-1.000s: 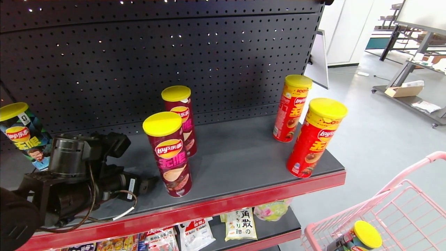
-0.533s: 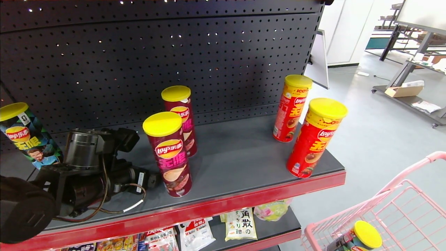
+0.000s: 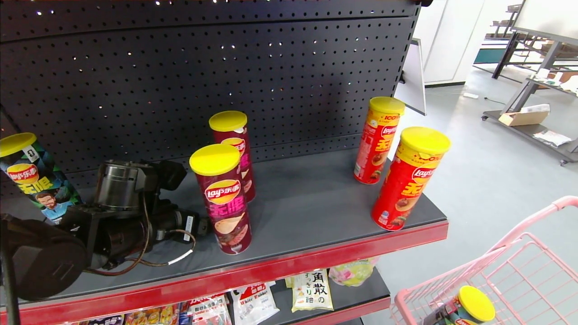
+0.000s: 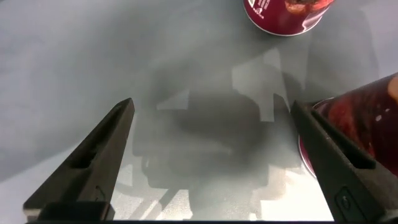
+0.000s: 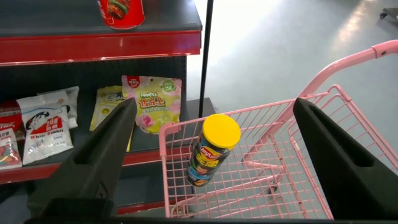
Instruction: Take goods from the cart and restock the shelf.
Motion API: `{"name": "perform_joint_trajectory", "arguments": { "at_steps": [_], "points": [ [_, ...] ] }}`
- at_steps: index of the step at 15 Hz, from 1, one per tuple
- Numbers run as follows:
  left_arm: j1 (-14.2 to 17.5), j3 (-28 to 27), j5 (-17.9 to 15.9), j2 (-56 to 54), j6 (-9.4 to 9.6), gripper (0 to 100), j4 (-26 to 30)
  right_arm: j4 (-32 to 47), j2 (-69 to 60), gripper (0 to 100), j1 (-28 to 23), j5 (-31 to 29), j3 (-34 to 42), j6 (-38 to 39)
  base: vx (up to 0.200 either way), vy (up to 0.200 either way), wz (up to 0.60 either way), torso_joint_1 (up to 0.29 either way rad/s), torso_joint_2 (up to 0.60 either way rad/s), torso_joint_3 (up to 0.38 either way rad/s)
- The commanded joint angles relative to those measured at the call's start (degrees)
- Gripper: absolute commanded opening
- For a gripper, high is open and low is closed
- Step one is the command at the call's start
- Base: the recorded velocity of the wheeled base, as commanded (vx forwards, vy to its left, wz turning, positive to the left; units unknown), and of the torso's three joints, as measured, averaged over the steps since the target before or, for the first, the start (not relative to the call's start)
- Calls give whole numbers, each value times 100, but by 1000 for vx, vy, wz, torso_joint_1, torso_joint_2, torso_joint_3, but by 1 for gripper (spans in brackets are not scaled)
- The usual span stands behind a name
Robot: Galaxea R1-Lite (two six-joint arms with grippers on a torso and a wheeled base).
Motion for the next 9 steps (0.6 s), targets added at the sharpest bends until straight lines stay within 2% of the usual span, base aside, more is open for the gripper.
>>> {"name": "perform_joint_trajectory", "arguments": {
  "at_steps": [1,4,6,7,8,9],
  "points": [
    [-1,4,3,12,-1,100,1,-1,-3,100,-1,8,0,3,0,0,0,0,0,0],
    [8,171,162,-234,26,100,54,-1,6,100,-1,17,-9,-6,0,0,0,0,0,0],
    [8,250,205,-1333,105,100,976,8,68,100,-1,35,-9,-6,0,0,0,0,0,0],
    [17,180,205,-1904,149,100,1653,16,129,100,17,70,-18,-6,0,0,0,0,0,0],
    [17,-207,188,-3240,219,100,3560,60,270,100,43,114,-123,-6,0,0,0,0,0,0],
    [8,-479,126,-3970,219,100,4712,52,630,100,52,78,-369,47,0,0,0,0,0,0]
  ]
}}
